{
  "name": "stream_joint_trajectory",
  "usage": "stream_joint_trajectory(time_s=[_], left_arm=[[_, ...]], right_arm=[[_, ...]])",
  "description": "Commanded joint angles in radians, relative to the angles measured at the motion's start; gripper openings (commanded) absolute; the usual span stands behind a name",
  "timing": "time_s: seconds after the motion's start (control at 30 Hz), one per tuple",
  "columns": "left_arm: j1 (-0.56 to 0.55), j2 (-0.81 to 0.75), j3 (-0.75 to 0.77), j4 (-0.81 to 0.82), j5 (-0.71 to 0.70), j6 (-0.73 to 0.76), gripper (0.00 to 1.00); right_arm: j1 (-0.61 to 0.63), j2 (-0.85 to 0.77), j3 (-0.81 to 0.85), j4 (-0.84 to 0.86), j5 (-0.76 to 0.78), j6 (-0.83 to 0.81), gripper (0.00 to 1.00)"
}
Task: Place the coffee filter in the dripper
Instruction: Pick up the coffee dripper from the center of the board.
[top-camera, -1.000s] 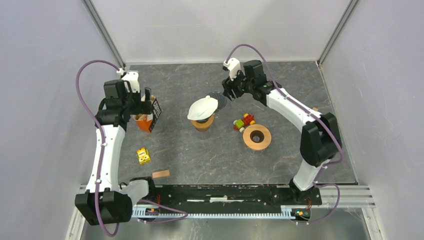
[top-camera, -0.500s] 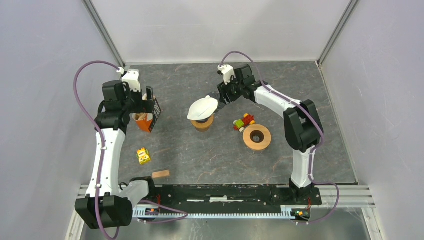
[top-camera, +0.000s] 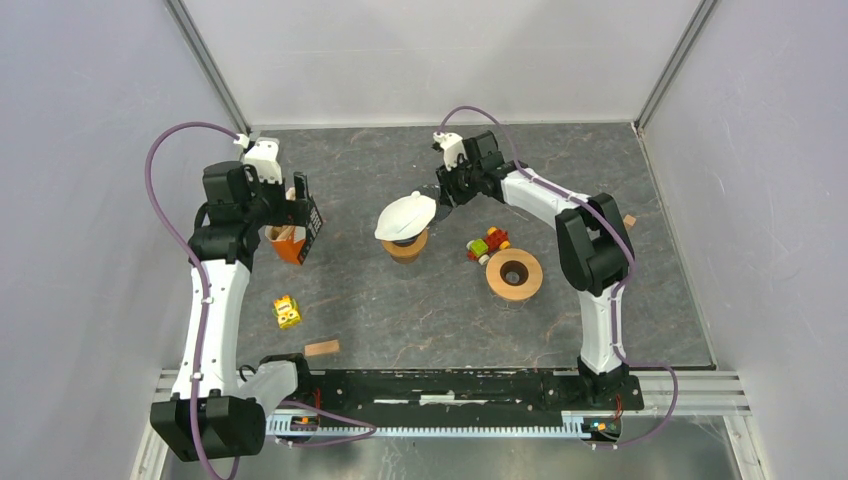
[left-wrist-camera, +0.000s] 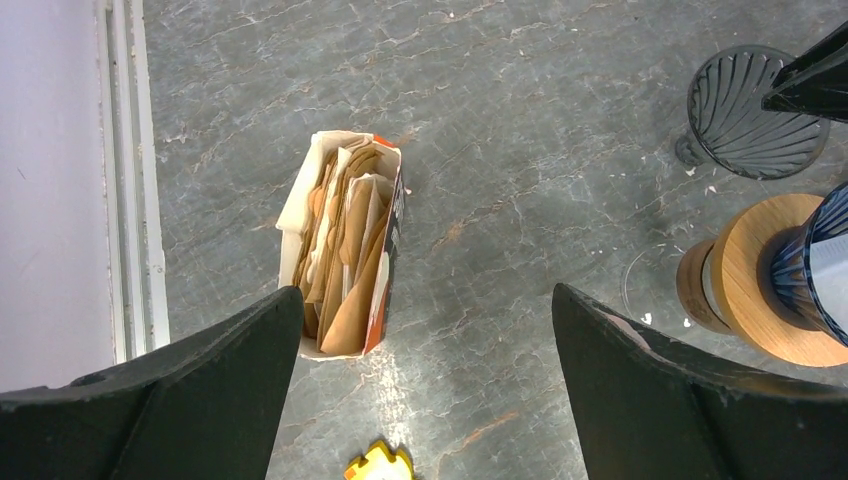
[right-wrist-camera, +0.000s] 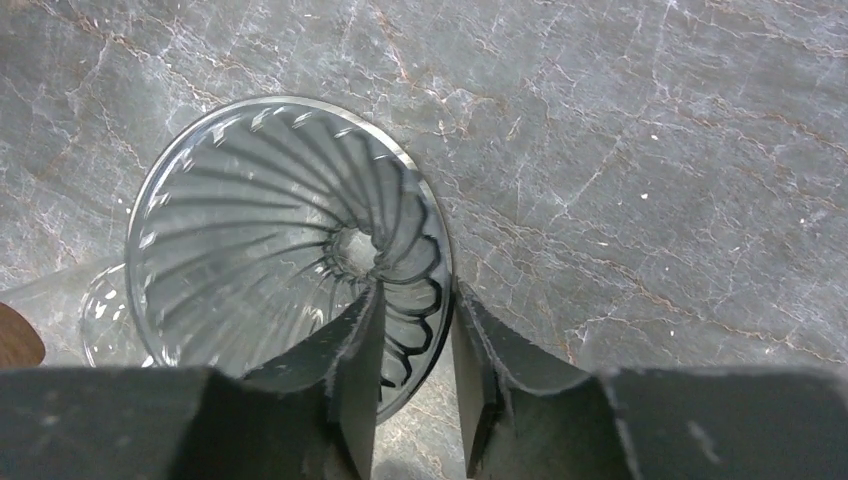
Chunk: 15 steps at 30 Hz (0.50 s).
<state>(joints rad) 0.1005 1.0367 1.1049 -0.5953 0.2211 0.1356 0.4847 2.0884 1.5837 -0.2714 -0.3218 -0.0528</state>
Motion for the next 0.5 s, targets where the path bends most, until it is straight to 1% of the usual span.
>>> stream_joint_trajectory(time_s=[0.0,0.17,0.3,0.33,0.47], left_arm=[[0.002,-0.023,-0.003,0.04,0.037,-0.036,1.0],[0.002,-0.025,0.006,0.039,0.053,-0.037,1.0],[0.001,-0.023,0.033,0.041,0.068,-0.036,1.0],[0.002,-0.021,0.042,0.039,0.077,-0.036,1.0],[-0.003,0.006,0.124,0.016,0.158,-0.054,1.0]], right_arm=[[0.006,0.001,0.053,0.015,-0.012,0.017,0.32],[0.001,-0.026,0.059,0.015,0.0,0.022,0.18],[-0.032,-0.076,0.056,0.015,0.004,0.026,0.02],[-0.044,-0.097,0.05,0.017,0.001,0.028,0.0],[-0.113,-0.207,-0.006,0.03,-0.039,0.036,0.0]])
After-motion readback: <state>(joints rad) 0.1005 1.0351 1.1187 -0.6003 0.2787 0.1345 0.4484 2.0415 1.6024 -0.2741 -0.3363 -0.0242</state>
